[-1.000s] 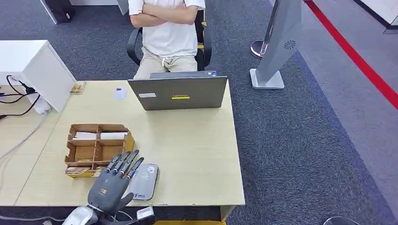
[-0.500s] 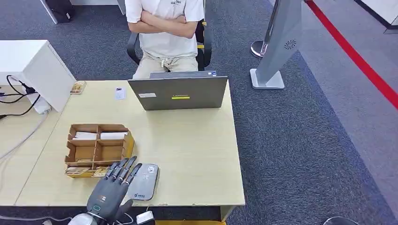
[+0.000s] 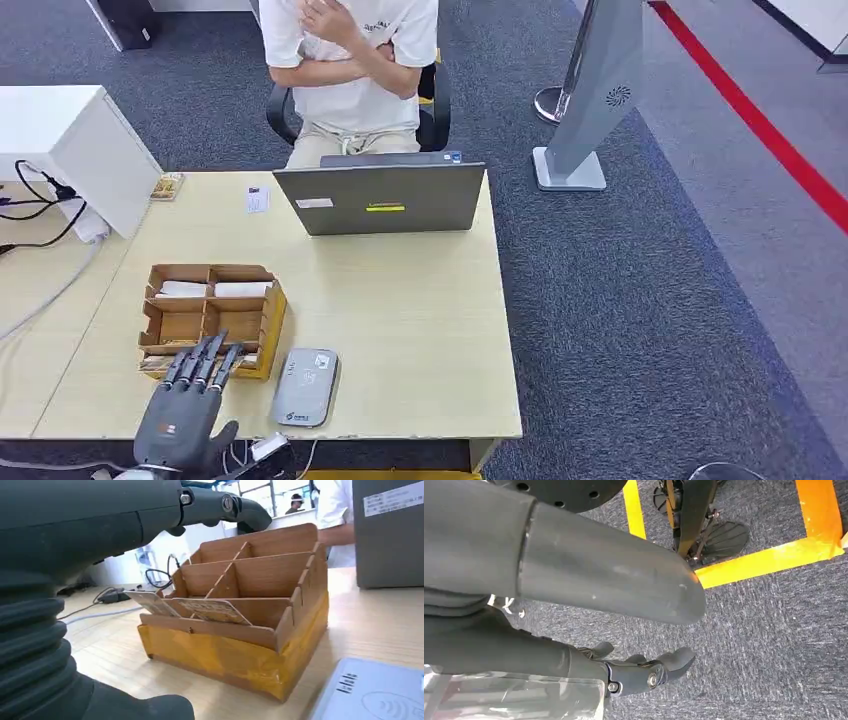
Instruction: Pass the card to the sensor for recognition and then transmit it.
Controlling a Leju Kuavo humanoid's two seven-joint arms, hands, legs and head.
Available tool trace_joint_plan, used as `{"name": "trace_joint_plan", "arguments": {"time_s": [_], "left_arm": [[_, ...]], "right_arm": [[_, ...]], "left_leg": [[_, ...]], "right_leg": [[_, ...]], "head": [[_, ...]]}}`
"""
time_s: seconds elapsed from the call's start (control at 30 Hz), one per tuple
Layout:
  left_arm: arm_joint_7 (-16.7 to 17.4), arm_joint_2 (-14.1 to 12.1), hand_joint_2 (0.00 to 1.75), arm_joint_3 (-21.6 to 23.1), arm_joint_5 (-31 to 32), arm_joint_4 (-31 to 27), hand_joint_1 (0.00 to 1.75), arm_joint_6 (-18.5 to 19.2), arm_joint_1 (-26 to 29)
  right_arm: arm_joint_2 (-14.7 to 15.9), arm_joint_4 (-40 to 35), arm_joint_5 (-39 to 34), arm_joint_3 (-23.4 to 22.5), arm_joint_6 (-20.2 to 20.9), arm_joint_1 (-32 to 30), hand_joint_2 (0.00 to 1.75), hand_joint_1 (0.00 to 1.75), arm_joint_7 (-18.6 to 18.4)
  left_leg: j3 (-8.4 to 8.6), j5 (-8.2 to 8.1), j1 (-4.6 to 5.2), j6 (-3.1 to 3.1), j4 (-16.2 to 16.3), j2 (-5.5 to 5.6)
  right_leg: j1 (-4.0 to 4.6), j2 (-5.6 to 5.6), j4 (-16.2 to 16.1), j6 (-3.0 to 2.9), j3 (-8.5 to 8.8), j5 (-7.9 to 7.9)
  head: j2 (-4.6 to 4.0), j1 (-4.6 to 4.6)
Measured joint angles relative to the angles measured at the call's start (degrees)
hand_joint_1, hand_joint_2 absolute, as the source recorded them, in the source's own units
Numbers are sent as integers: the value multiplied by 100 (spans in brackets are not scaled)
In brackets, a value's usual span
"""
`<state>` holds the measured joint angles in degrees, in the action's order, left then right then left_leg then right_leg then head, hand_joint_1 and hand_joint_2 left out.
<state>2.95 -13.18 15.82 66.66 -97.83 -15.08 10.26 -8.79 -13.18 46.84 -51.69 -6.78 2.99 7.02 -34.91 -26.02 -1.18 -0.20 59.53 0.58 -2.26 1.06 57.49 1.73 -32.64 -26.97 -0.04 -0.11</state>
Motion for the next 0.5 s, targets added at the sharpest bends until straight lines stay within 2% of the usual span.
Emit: {"name": "trace_joint_plan", "arguments": {"time_s": [0.2,0.4,0.5], "left_arm": [[52,52,175,-122,70,0,0,-69,52],[81,223,175,-299,218,0,0,-520,121],[81,295,175,-376,227,0,0,-597,144]], "right_arm": [[0,0,65,-24,0,1,0,0,2],[-2,-2,168,-63,-28,1,0,0,0],[-4,-2,184,-68,-37,1,0,0,0]], "left_leg": [[0,0,0,0,0,2],[-1,0,0,0,0,3],[-1,0,0,0,0,4]], "right_leg": [[0,-1,0,0,0,0],[0,-4,0,0,0,0],[0,-7,0,0,0,0]], "head": [[0,0],[0,0],[0,0]]}}
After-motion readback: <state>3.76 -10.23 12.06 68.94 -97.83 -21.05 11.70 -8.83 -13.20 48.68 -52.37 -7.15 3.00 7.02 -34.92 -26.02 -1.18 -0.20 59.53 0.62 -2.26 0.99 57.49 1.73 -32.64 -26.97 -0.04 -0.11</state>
